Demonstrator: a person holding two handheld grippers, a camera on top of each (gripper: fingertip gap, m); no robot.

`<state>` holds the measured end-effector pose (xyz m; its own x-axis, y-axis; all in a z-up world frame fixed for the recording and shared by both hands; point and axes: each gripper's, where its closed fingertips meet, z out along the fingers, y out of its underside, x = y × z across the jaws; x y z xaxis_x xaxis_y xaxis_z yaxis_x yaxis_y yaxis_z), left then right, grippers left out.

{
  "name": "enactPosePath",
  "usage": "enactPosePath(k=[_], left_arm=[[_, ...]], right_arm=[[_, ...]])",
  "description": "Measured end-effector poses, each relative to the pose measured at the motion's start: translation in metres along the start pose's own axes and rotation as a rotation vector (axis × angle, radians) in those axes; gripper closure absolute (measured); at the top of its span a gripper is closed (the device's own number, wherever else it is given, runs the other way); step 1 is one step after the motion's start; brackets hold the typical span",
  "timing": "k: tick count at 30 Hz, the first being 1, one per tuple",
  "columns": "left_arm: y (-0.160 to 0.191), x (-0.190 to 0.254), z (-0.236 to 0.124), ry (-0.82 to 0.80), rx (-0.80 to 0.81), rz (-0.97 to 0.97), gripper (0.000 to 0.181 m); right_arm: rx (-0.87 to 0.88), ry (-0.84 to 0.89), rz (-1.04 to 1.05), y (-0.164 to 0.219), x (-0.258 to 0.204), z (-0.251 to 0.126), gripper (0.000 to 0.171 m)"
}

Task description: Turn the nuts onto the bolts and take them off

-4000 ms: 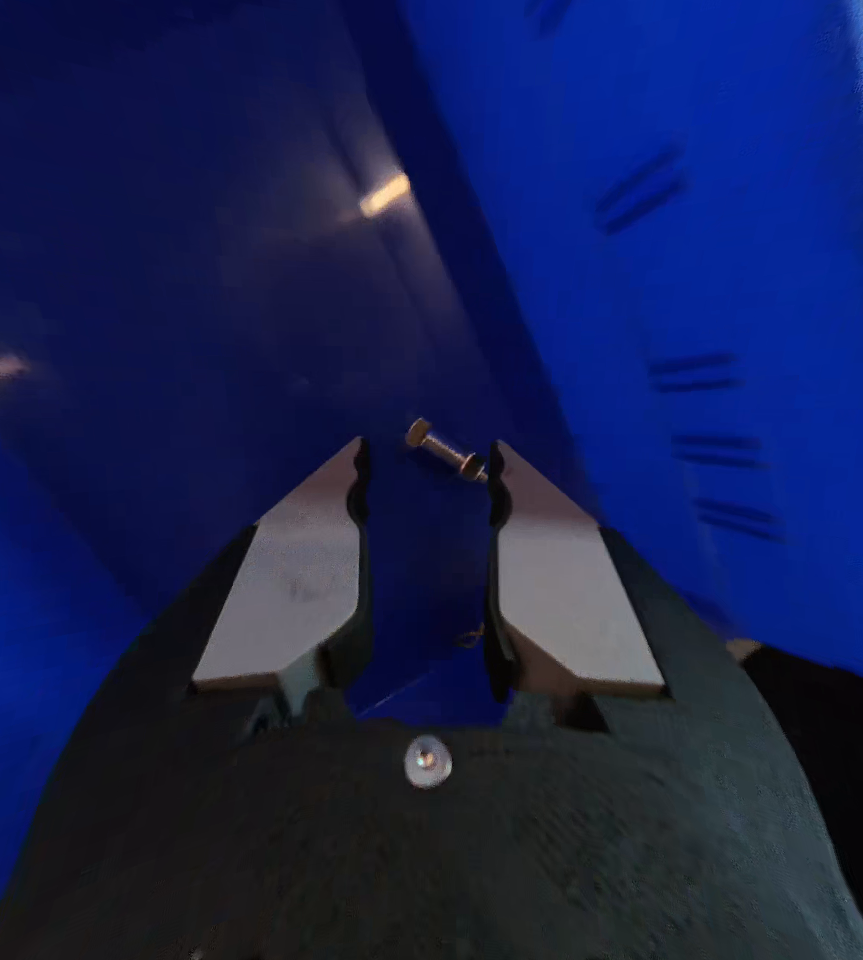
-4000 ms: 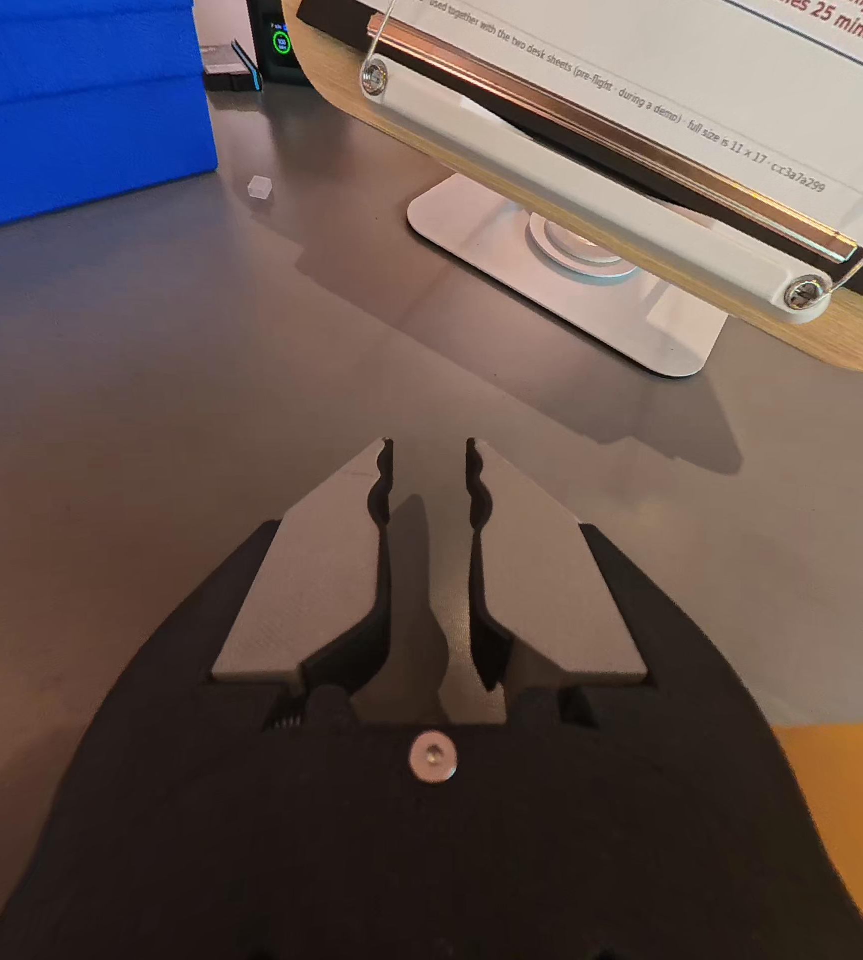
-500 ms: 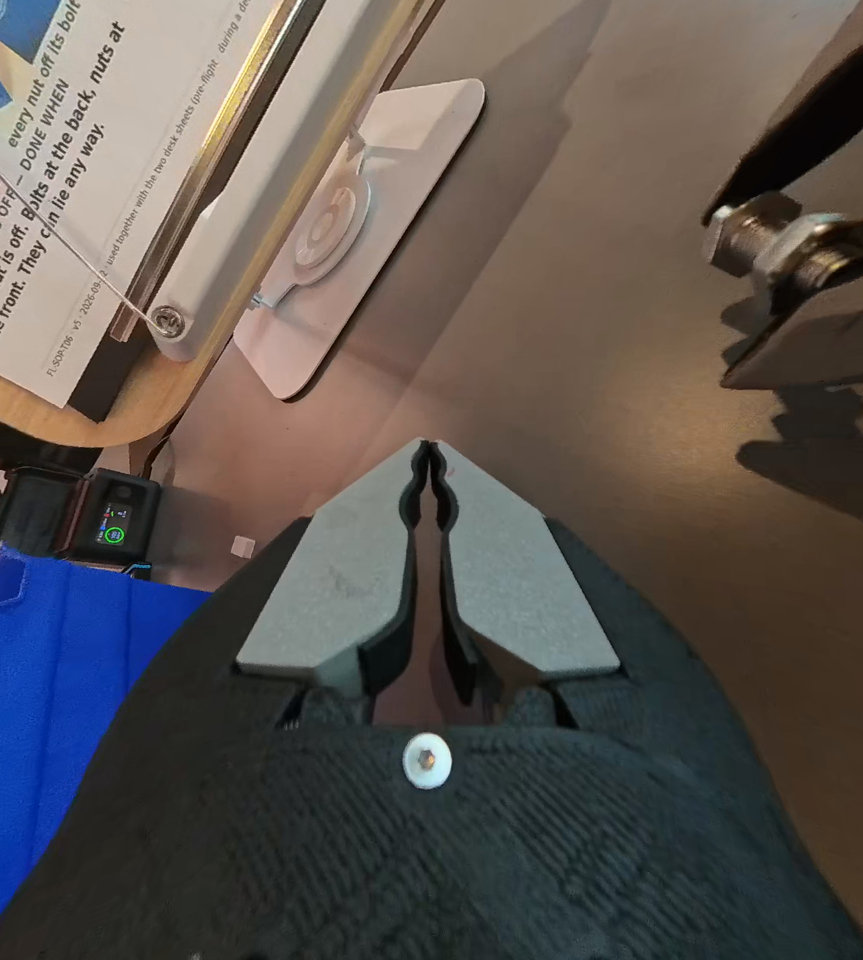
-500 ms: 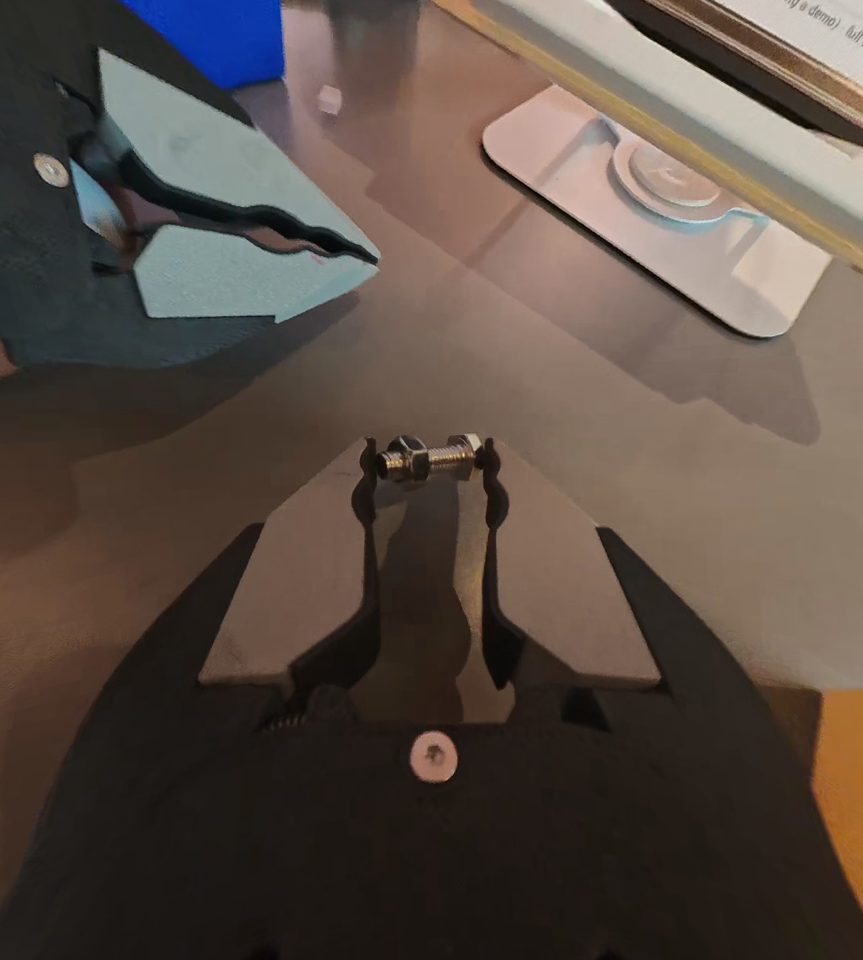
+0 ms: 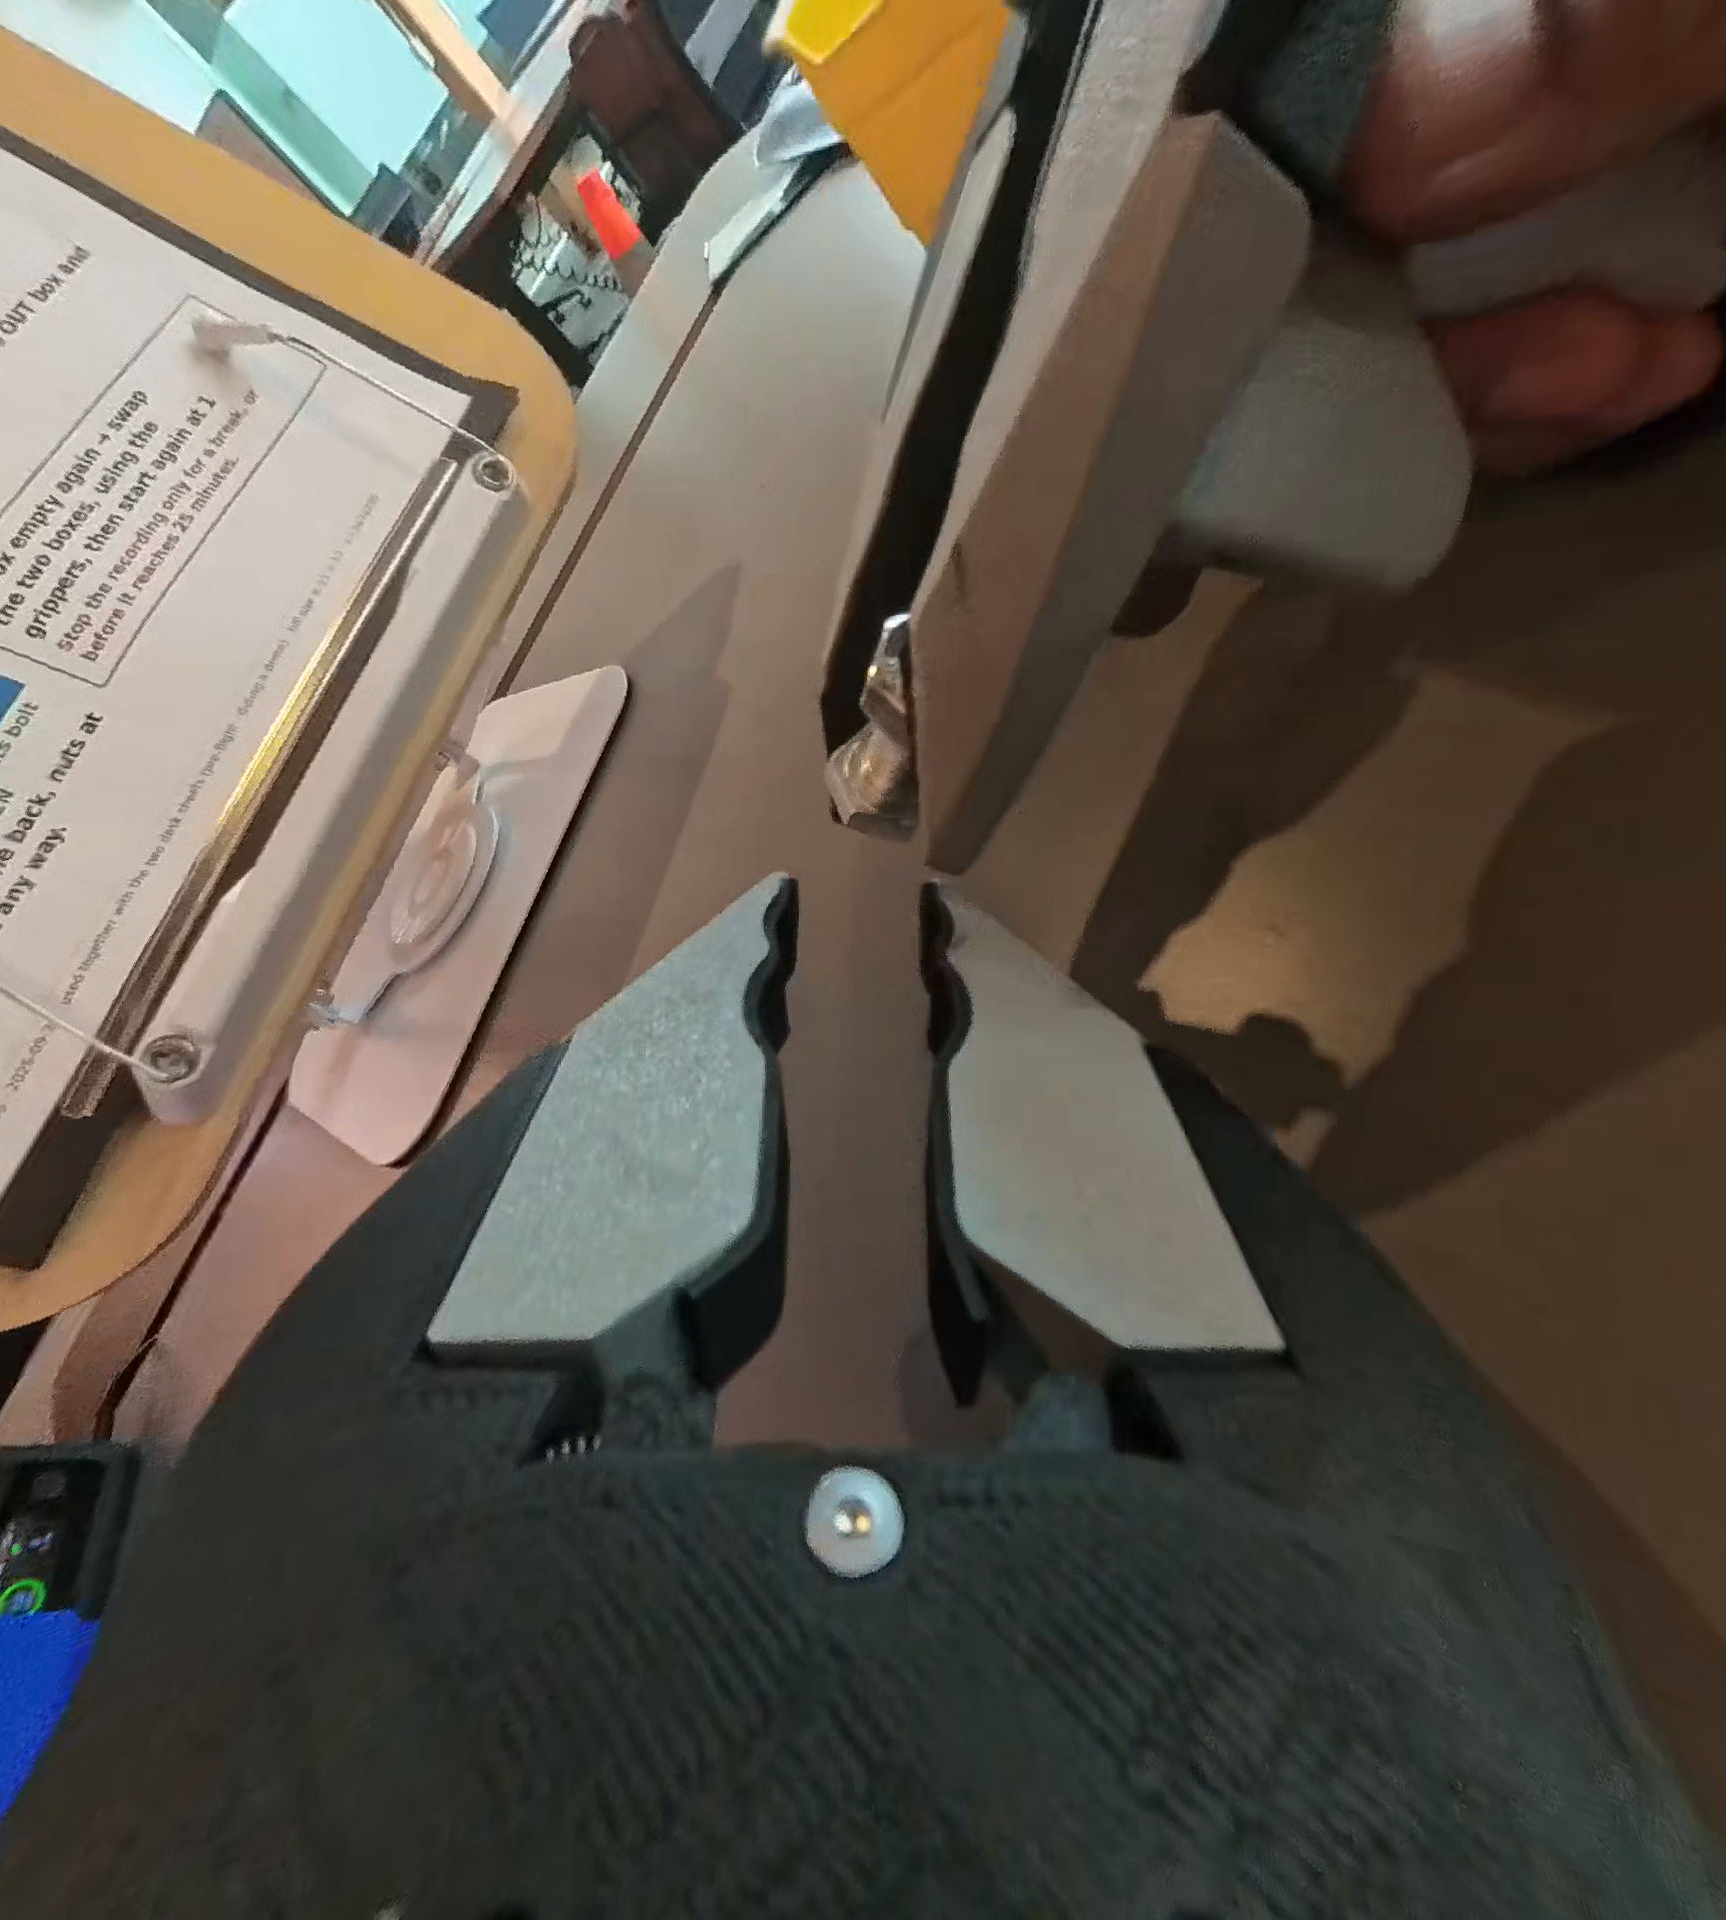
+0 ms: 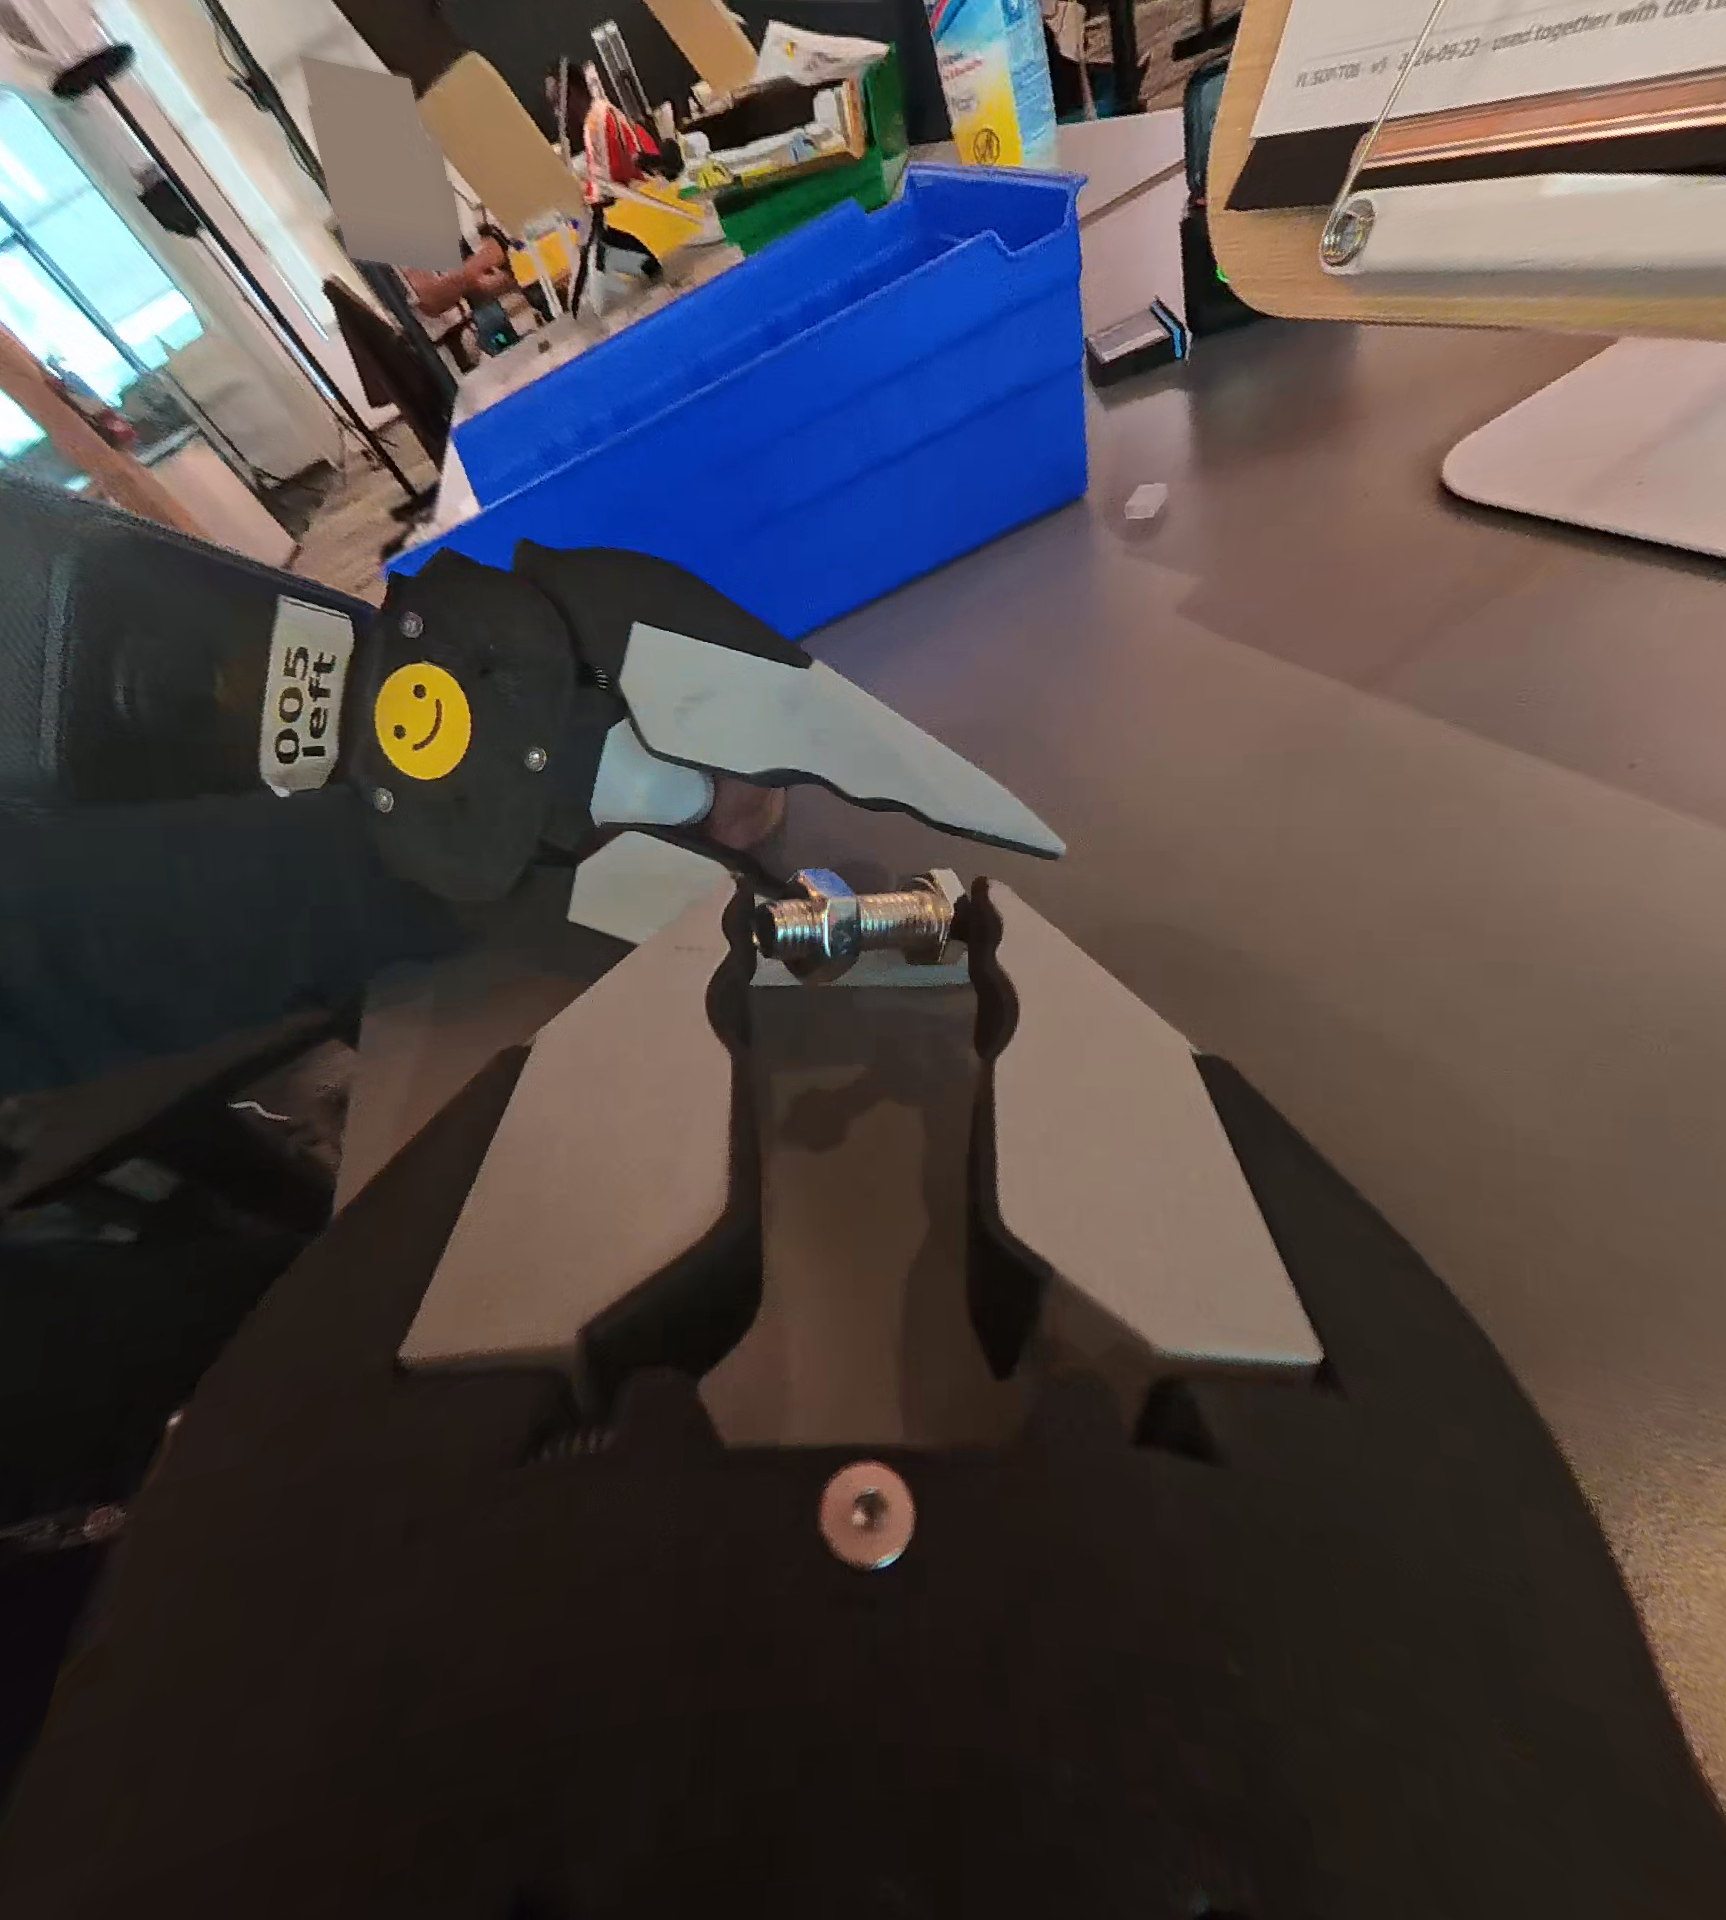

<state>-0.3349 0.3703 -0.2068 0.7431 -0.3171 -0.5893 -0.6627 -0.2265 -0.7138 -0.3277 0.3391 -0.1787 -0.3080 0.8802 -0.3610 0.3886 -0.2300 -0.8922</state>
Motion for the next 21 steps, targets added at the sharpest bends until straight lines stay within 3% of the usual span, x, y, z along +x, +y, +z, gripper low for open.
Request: enactPosePath(k=[7,13,19,21], left_arm=[[-0.021,0.011,-0.018,0.139,0.139,-0.113,0.154],[-0.026,0.008,-0.024,0.120,0.162,-0.109,0.163],[-0.026,0.015,-0.021,0.106,0.141,-0.041,0.158],[-0.022,0.013,-0.018,0.085,0.109,-0.022,0.160]], right_arm=[[0.028,-0.196,0.119,-0.006,-0.020,0.004,0.133],[0.030,-0.235,0.187,-0.004,-0.020,0.003,0.133],[0.006,-0.330,0.229,-0.001,-0.031,0.005,0.133],[-0.020,-0.284,0.204,0.002,-0.027,0.008,0.133]])
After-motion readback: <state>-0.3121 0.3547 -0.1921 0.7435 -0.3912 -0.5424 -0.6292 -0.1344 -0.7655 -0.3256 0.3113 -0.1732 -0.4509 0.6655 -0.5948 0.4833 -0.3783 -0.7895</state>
